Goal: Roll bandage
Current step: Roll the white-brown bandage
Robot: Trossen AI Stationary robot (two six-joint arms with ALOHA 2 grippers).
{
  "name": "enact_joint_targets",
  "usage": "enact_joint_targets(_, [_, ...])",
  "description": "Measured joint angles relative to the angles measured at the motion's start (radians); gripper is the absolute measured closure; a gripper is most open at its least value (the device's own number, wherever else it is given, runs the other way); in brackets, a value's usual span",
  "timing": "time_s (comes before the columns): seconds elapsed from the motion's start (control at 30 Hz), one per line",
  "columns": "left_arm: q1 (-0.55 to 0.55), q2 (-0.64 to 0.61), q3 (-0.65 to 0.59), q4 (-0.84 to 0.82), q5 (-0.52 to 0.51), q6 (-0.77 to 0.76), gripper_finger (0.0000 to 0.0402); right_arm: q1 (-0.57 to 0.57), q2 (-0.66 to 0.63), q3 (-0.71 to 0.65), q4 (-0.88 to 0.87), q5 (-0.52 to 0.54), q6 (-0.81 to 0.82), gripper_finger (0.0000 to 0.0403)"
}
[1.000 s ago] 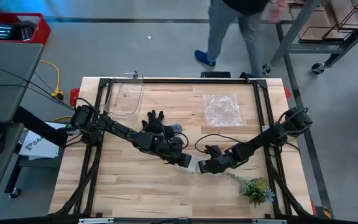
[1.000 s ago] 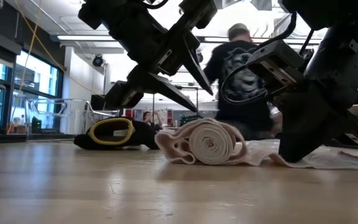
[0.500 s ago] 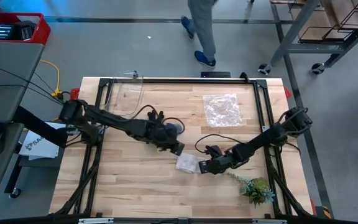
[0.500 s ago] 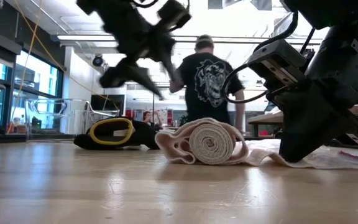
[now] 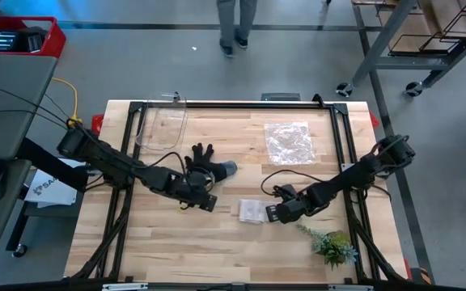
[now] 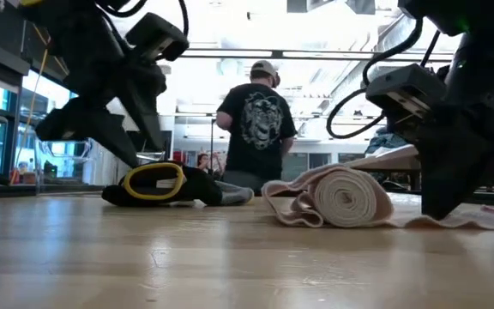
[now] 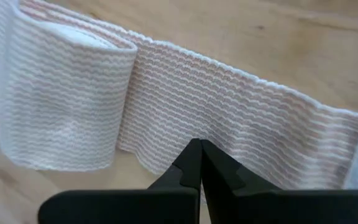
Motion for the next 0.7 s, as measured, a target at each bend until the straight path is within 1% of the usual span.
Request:
enact_joint_targets(0.13, [0.002,0.037,-0.032,0.154,-0.006,-0.038,0.0256,-0.005,-0.021,0.000,-0.010,0.002,0.001,0.0402])
enact_joint_targets(0.27, [0.022,0.102,-0.035,0.315,0.006,-0.063,0.0256,-0.011,-0.037,0.004,-0.014,0.009,0.002,0.0402])
enact_joint_targets(0.47, [0.040,0.246,-0.035,0.600,0.083,-0.094,0.0256,-0.012,-0.080,0.069,-0.182,0.047,-0.020,0.0402])
enact_joint_targets(0.57, [0.050,0.304,-0.035,0.655,0.126,-0.150,0.0256,-0.012,-0.111,0.090,-0.240,0.050,-0.050,0.0402])
enact_joint_targets(0.7, [0.052,0.346,-0.035,0.741,0.117,-0.195,0.0256,-0.009,-0.136,0.100,-0.304,0.052,-0.061,0.0403])
